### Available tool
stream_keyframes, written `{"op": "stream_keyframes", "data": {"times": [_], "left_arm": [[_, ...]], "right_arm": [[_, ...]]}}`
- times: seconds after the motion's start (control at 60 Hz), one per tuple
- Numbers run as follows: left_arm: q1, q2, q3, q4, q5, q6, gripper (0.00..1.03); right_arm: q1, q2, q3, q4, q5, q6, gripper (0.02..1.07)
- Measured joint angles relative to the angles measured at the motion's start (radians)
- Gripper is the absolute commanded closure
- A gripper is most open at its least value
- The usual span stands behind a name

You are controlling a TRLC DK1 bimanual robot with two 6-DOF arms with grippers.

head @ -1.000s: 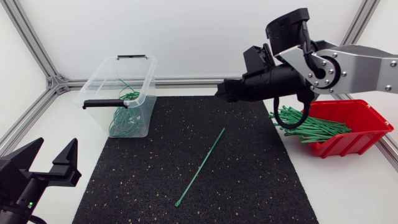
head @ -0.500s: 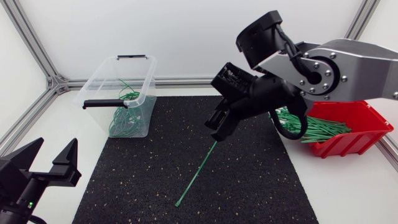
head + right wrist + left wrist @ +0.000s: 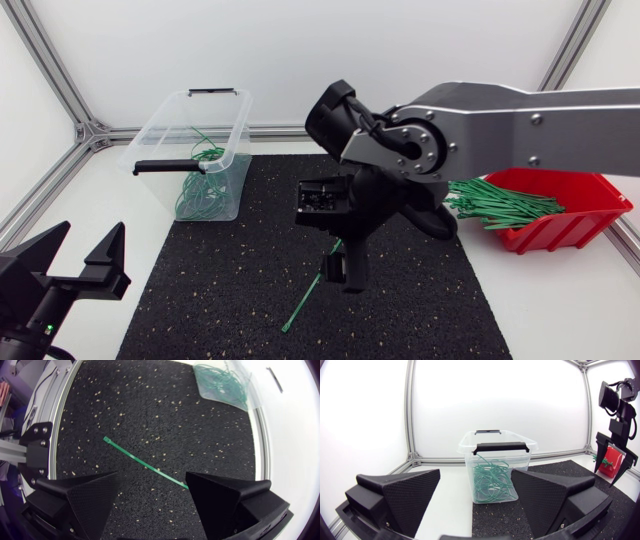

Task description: Take a green cable tie from the red box, thread the tail through the head to close it, then place it in the transparent bin on the left.

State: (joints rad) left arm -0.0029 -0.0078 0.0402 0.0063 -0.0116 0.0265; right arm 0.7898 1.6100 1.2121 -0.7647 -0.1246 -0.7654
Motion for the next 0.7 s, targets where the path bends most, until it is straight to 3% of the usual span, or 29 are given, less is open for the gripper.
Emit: {"op": "stream_keyframes", "data": {"times": [0.183,0.7], "left_arm": [[0.0,0.0,0.0,0.0,0.0,0.0,0.04],[0.0,0.0,0.0,0.0,0.0,0.0,0.04]], "right_arm": [[0.022,0.083,0.001,-0.018,0.019,-0.109,0.14],[0.195,0.203,0.005,-0.017,0.009,-0.234,0.47]]}}
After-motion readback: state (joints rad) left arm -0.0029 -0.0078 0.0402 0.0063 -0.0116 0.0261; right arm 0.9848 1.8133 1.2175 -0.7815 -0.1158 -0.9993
